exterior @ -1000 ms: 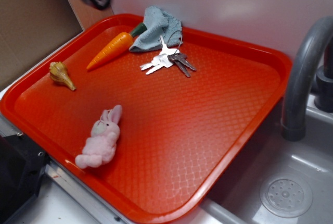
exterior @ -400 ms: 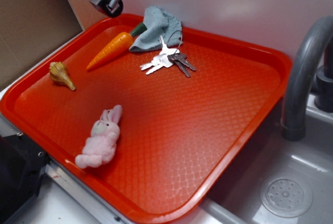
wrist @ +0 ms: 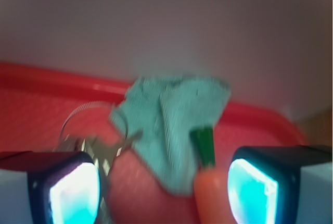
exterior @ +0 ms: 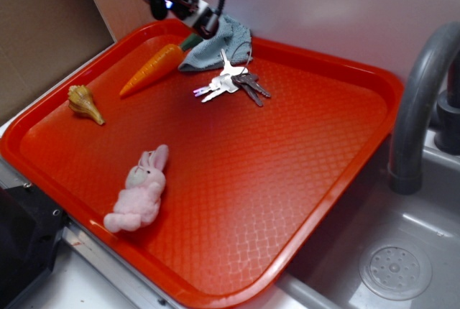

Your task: Grab the blue cloth.

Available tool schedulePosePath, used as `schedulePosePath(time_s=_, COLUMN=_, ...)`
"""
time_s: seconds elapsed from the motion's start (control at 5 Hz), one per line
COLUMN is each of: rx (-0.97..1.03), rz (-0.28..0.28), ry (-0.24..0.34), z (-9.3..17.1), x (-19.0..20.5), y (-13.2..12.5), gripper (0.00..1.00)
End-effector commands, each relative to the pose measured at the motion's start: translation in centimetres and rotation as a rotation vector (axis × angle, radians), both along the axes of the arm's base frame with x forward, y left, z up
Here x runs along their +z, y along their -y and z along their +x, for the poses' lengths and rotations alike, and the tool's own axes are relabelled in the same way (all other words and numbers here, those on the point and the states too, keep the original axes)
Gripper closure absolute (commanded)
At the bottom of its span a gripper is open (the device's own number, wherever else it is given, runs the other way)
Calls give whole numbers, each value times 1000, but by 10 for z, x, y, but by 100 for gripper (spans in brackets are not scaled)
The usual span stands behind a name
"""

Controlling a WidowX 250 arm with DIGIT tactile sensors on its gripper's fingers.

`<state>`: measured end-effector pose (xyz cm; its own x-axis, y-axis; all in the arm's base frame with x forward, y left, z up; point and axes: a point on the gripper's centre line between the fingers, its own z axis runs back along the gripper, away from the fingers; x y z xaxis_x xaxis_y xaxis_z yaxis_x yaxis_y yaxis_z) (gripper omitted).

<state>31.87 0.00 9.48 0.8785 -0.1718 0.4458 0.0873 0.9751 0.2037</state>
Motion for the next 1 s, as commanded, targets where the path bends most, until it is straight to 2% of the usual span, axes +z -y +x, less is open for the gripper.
schedulePosePath(time_s=0.0, rx=66, rz=-18, ry=55, z=52, x=-11, y=-25, gripper=0)
schedulePosePath(time_s=0.2, rx=64, rz=-27, ry=75, z=59, x=-26, y=-25, gripper=0)
schedulePosePath(time_s=0.4, rx=86, rz=-51, ry=-1, z=53, x=-38, y=-25, gripper=0)
schedulePosePath(time_s=0.6, rx=127, rz=-75, ry=-41, z=42, x=-47, y=-25, gripper=100)
schedulePosePath(time_s=0.8, rx=118, rz=-96, ry=-42, z=30, x=-38, y=-26, gripper=100)
